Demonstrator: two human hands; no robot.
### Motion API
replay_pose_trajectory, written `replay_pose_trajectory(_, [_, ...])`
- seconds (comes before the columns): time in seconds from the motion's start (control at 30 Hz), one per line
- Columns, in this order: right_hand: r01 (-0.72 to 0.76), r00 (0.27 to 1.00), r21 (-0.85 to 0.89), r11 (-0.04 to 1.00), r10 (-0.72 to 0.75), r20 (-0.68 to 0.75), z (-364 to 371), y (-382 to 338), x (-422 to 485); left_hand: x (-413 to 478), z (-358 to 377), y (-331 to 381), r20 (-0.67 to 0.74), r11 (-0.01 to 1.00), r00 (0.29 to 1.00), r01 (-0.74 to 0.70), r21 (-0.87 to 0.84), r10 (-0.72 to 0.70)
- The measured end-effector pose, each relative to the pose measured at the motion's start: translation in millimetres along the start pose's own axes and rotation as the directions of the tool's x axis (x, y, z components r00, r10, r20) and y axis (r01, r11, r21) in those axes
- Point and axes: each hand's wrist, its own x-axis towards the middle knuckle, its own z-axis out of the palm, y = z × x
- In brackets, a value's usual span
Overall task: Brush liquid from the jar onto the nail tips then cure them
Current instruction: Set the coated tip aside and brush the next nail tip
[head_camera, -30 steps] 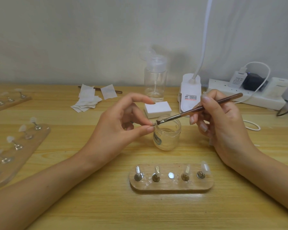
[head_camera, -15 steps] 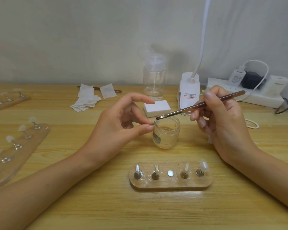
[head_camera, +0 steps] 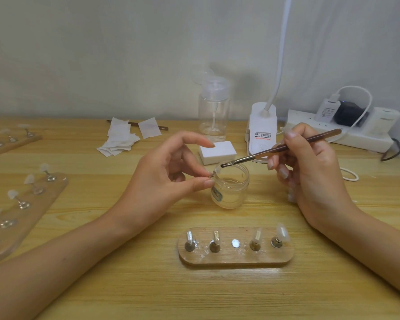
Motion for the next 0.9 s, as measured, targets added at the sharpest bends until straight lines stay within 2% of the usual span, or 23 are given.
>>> replay_pose_trajectory(0.1, [0.039,0.996,0.022,0.999,-0.041,0.082,2.2,-1.2,-1.1,0.4,0.2,-0.2,0.000,1.000,1.000,0.004,0.002,-0.004])
replay_pose_trajectory(0.27, [-0.011,1.000,-0.039,0.999,0.011,-0.004,-0.8,0.8,-0.8,0.1,0.2,-1.0,0.006,1.000,1.000,0.003,-0.003,-0.003])
replay_pose_trajectory(0.4, [0.039,0.996,-0.006,0.999,-0.039,0.086,1.6,-1.3,-2.1,0.3,-0.2,-1.2,0.009,1.000,1.000,0.006,-0.007,-0.006])
replay_pose_trajectory(0.53, [-0.025,1.000,-0.047,0.999,0.024,-0.008,-0.2,-0.4,-0.9,0.1,-0.4,-0.7,0.013,1.000,1.000,0.004,-0.013,-0.004])
replay_pose_trajectory(0.63, [0.024,0.999,0.018,1.000,-0.025,0.041,1.3,-2.8,-1.9,0.1,-0.2,-0.9,0.008,1.000,1.000,0.007,-0.010,-0.007])
replay_pose_trajectory(0.7, [0.034,0.996,-0.003,0.999,-0.033,0.080,3.0,-2.9,-2.6,0.0,-0.4,-0.7,0.007,1.000,1.000,0.010,-0.014,-0.010])
replay_pose_trajectory(0.8, [-0.027,1.000,-0.063,0.998,0.028,0.012,0.8,-0.1,-0.9,-0.2,-0.3,-0.6,0.010,1.000,1.000,0.011,-0.013,-0.010])
replay_pose_trajectory(0.9, [0.009,1.000,0.006,1.000,-0.009,0.011,0.0,-0.6,-0.7,-0.4,-0.2,-1.0,0.012,1.000,1.000,0.006,-0.013,-0.006])
